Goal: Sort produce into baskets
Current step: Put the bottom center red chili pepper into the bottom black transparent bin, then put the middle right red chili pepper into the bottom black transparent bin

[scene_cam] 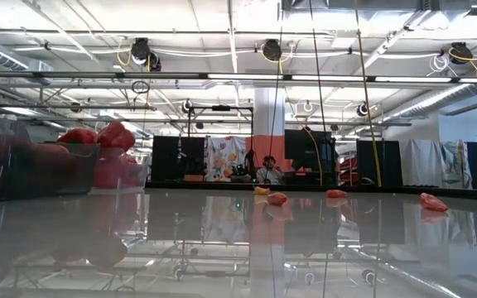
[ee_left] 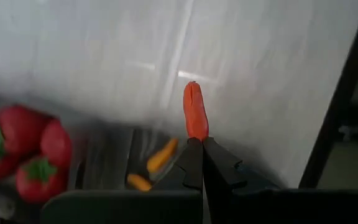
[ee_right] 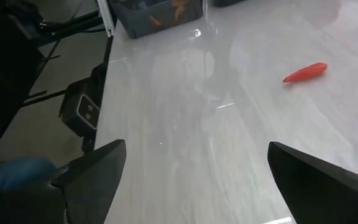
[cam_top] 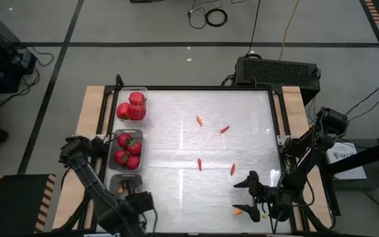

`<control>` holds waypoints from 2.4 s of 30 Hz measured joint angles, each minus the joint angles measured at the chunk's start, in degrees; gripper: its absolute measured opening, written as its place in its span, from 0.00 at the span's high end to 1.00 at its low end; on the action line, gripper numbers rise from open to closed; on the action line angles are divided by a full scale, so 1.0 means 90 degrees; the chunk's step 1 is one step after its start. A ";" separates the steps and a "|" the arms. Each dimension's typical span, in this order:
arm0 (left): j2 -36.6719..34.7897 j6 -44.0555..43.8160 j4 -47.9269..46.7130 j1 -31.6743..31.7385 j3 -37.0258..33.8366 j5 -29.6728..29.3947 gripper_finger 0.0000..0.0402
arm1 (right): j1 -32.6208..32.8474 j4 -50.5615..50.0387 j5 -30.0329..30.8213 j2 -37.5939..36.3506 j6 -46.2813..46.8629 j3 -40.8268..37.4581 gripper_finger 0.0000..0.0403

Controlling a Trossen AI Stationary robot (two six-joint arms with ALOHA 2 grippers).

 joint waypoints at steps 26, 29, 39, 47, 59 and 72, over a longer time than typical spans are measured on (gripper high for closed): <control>-0.1054 0.0207 0.0741 -0.0294 -0.3071 0.1700 0.91 | -0.0310 0.0007 -0.0079 0.0004 -0.0219 0.0000 0.05; -0.1054 0.0346 0.0796 -0.0281 -0.3072 0.1690 0.81 | -0.0335 -0.0001 -0.0074 0.0004 -0.0219 0.0000 0.05; -0.1054 0.0492 0.1624 0.0078 -0.3028 0.1493 0.61 | -0.0789 -0.0052 -0.0073 0.0007 -0.0582 0.0000 0.05; -0.1072 0.2634 0.3113 0.0629 -0.2649 -0.0404 0.60 | -0.2220 -0.0897 -0.1444 -0.0253 -0.1377 0.0000 0.05; -0.0509 0.6834 0.6535 0.3601 -0.2671 -0.0102 0.60 | -0.3011 -0.2244 -0.1523 -0.1005 -0.1199 0.0000 0.05; 0.1661 0.6620 1.1533 0.5497 -0.2546 0.0472 0.60 | -0.1315 -0.4835 -0.1055 -0.1512 0.2376 0.0000 0.05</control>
